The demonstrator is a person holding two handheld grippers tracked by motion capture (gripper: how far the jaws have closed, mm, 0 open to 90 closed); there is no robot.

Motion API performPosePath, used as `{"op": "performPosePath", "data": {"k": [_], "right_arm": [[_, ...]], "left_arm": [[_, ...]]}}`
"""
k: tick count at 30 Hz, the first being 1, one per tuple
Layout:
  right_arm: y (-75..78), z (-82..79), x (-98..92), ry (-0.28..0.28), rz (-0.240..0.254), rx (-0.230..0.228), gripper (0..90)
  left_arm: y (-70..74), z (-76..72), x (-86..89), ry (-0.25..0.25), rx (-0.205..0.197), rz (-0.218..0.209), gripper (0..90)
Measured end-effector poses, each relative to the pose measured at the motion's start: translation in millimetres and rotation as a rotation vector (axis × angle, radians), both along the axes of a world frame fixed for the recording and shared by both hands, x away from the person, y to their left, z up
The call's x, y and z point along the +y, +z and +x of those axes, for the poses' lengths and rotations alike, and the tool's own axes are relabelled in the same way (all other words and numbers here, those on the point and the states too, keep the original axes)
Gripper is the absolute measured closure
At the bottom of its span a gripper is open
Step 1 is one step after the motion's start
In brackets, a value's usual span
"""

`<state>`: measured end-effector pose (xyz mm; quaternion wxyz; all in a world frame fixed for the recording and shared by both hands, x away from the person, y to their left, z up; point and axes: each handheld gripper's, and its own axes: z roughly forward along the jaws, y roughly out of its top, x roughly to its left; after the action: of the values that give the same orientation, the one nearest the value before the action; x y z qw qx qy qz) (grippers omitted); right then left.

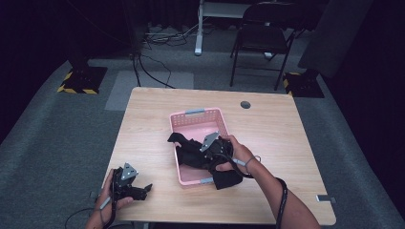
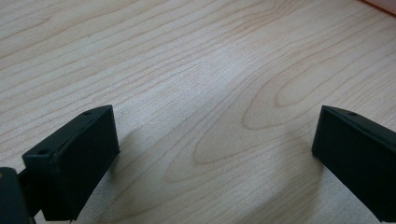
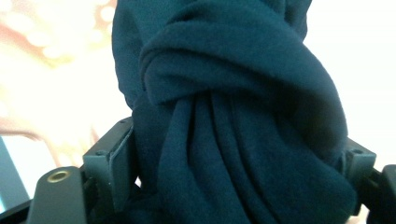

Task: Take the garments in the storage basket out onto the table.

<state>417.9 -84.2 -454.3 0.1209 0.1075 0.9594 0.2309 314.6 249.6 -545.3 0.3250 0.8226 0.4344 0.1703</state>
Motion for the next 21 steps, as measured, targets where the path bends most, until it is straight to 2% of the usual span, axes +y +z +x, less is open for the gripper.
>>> {"op": "performPosePath", "data": {"k": [10,21], "right_arm": [[21.6,-4.6,-16.1,-0.027,0.072,-0.039,20.1],[43.5,-9.6,-24.2,-0.042,0.114,-0.074,20.0]], "left_arm": [[0.0,0.0,0.0,0.000,0.000,0.000,0.1],[0.0,0.0,-0.1,0.001,0.000,-0.001,0.1]]}}
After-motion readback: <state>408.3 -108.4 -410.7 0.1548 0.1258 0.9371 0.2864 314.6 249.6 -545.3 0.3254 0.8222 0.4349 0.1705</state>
